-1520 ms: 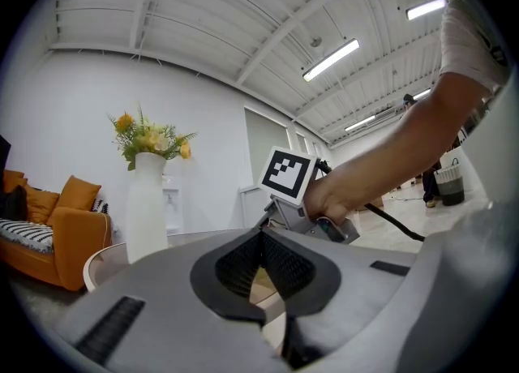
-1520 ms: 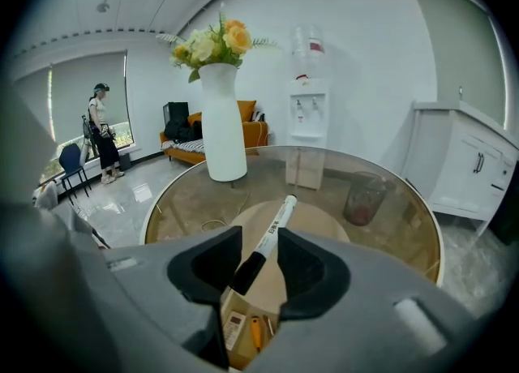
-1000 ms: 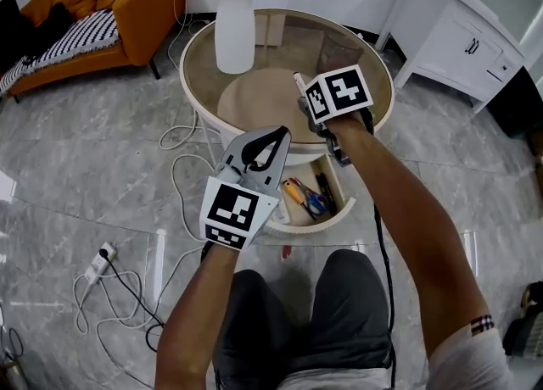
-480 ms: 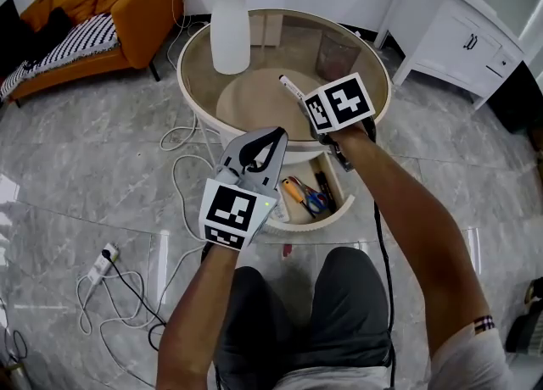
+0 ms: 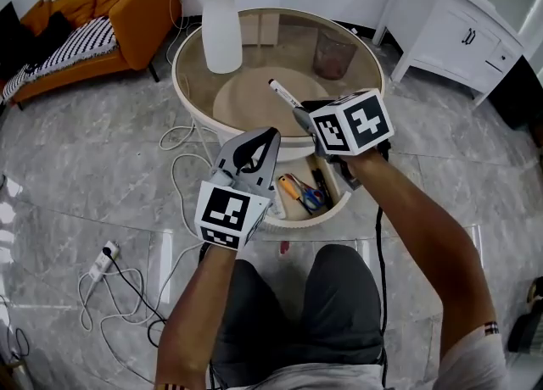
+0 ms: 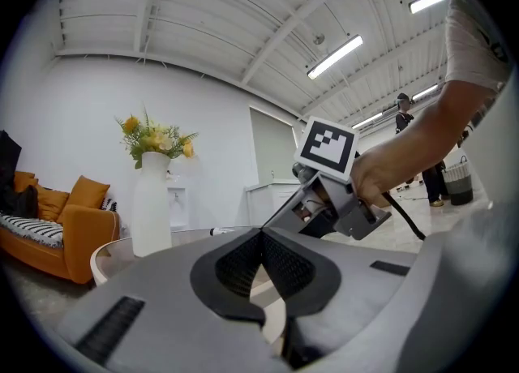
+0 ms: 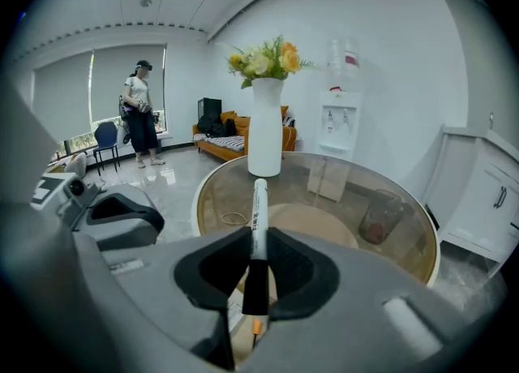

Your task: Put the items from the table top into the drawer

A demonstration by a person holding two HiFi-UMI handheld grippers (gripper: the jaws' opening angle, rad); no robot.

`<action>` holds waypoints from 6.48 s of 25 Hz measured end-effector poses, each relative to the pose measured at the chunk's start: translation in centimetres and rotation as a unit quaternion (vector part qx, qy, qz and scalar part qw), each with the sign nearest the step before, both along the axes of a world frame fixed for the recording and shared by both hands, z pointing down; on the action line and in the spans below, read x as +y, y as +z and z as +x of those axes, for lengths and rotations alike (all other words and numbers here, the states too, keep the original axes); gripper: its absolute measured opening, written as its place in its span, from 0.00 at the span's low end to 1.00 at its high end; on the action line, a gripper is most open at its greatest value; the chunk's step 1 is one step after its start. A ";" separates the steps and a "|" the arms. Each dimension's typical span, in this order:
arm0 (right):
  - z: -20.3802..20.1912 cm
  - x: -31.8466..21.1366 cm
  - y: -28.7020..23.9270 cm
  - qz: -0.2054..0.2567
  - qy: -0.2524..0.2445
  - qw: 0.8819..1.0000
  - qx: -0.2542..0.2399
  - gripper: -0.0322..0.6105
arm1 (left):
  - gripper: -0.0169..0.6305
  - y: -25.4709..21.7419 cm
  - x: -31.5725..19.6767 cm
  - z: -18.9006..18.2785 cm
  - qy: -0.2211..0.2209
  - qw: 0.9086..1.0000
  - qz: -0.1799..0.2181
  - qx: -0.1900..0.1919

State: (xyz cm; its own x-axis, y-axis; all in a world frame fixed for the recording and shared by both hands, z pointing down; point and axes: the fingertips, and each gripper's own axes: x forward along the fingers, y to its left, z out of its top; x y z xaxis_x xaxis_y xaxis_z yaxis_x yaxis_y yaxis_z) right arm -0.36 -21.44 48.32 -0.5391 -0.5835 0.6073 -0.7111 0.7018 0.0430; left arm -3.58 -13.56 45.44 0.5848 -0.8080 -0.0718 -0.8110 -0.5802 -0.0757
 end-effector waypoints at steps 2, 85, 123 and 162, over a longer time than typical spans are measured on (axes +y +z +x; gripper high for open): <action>-0.1 1.2 -0.5 0.004 -0.017 1.000 -0.003 0.15 | 0.03 0.2 0.4 -0.1 -0.004 1.000 0.001 0.002; 6.9 3.0 36.2 -0.119 -0.024 0.975 0.187 0.16 | 0.03 18.4 -2.8 1.5 -0.024 0.997 -0.043 0.064; 3.4 9.1 9.4 0.174 -0.133 0.958 -0.184 0.05 | 0.03 12.6 1.9 3.6 0.037 0.998 -0.051 0.013; -0.6 15.7 -38.2 0.171 -0.130 0.939 -0.268 0.05 | 0.03 -33.8 7.6 0.5 0.016 0.997 -0.067 0.018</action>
State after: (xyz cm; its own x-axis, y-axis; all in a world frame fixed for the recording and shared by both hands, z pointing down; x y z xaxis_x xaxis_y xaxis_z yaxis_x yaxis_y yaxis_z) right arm -1.01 -5.71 10.11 -0.8649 -0.5018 0.0090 -0.5019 0.8647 -0.0183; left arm -3.04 -5.95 11.68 0.6094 -0.7927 0.0142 -0.7927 -0.6088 0.0323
